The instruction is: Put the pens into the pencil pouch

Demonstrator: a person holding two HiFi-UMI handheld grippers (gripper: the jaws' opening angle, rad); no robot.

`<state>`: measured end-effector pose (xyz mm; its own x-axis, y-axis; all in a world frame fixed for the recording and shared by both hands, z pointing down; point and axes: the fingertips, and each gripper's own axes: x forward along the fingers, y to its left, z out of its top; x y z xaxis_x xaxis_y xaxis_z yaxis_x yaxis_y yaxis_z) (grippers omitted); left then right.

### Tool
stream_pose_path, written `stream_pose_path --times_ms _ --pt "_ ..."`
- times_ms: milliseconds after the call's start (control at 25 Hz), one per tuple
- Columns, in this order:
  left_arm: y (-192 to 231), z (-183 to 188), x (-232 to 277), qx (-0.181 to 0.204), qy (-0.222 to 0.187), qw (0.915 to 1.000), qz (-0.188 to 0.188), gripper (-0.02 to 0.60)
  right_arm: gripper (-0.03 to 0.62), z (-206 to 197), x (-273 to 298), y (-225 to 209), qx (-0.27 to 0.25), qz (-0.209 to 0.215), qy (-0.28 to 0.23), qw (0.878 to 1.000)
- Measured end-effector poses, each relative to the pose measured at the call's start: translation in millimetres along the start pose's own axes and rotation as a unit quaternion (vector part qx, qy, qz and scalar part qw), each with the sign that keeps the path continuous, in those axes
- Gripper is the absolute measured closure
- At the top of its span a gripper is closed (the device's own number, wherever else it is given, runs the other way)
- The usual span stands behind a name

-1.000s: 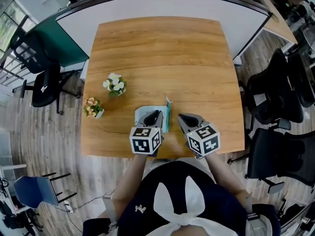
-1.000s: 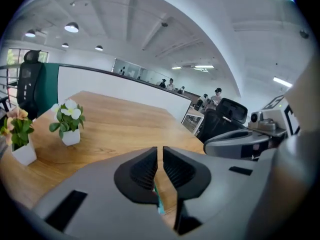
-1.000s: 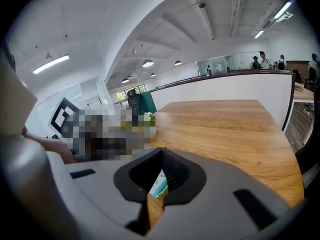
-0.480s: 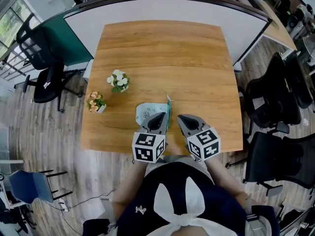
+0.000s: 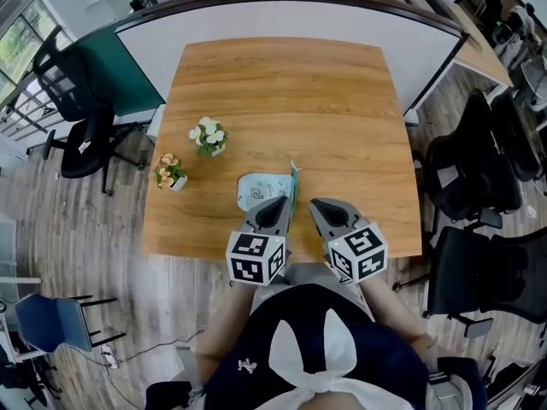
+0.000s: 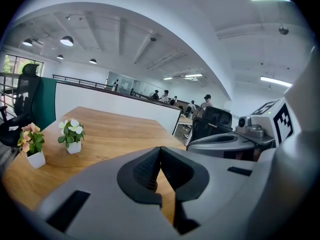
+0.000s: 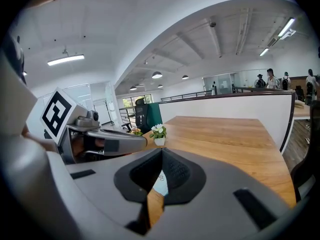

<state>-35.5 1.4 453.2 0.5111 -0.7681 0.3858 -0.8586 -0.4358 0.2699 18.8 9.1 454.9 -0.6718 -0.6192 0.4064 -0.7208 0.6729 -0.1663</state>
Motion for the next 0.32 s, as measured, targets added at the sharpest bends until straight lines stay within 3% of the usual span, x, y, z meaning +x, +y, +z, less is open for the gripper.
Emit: stream_pose_path --times_ms 320 --pt "-6.9 -9.7 -16.7 -0.003 -0.008 1.0 -0.001 0.558 0.591 -7.8 -13.8 15.4 -0.008 0.0 -0.003 1.0"
